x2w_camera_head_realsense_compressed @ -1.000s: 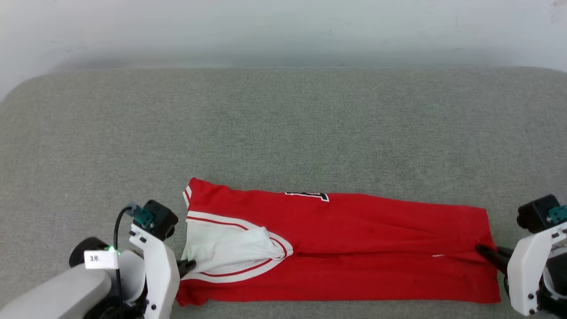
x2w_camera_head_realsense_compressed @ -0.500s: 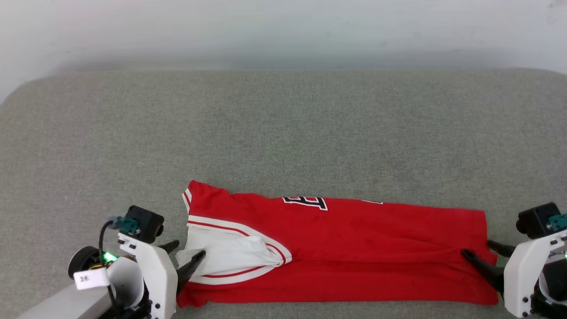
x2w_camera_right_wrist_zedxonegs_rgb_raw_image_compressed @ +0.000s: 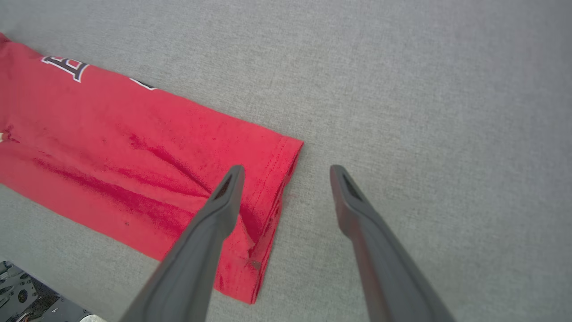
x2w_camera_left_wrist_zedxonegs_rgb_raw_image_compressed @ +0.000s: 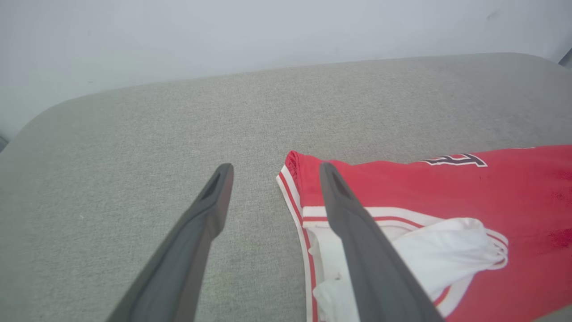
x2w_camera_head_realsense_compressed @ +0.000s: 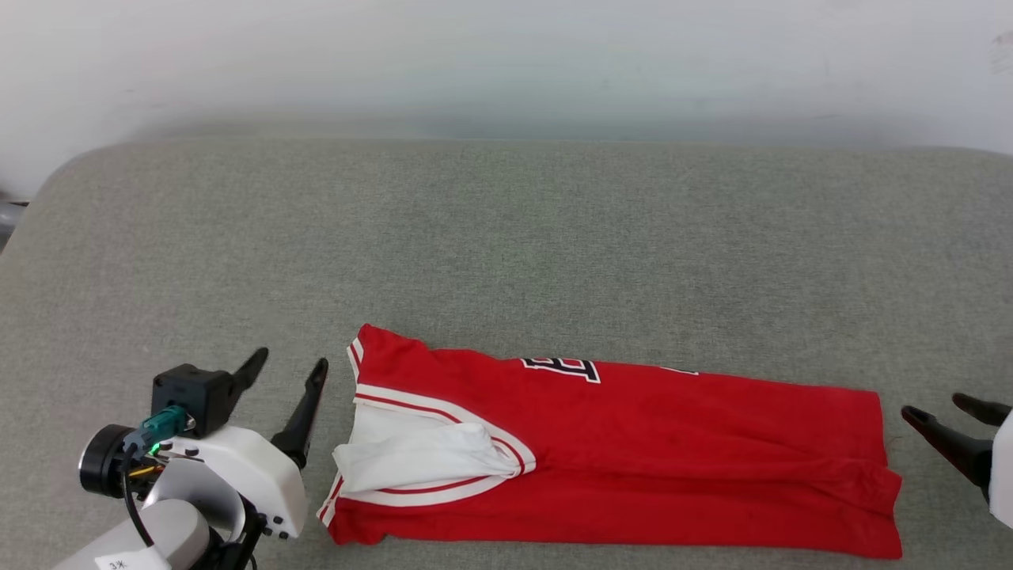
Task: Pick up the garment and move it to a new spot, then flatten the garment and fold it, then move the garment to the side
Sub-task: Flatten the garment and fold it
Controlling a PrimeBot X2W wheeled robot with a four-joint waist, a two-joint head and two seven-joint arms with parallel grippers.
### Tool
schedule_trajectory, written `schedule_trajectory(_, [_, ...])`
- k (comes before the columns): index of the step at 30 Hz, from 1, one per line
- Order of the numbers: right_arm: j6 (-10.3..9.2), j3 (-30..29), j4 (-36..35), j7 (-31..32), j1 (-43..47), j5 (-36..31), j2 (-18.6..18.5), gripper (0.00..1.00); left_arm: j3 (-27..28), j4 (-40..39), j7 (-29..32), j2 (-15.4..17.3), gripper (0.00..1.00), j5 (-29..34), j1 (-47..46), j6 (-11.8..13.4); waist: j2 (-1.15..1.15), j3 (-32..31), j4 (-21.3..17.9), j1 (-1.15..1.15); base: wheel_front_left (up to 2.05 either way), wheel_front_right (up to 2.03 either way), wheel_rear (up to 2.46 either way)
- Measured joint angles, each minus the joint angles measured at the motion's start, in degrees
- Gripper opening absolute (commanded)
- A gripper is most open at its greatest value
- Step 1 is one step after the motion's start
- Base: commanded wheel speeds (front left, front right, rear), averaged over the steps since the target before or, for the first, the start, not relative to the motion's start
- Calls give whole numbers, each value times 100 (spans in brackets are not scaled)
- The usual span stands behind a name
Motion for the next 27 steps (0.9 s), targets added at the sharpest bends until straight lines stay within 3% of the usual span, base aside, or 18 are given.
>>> schedule_trajectory(7, [0,-213,342,650,59,366,49,100,799,-219,-196,-399,100,762,327,587,0,120,185,0,0,0,0])
schedule_trajectory(13, [0,-297,503,789,65,550,318,100,1941,-461,-204,-1084,100,1793,1031,779,0,261,392,0,0,0,0])
schedule_trajectory(21, [0,-87,799,786,64,477,514,100,3091,-633,-211,-1889,100,2891,1863,675,0,430,619,0,0,0,0])
schedule_trajectory(27, [-13,81,1018,704,79,560,581,100,3687,-657,-212,-2529,100,3546,2229,350,0,515,779,0,0,0,0])
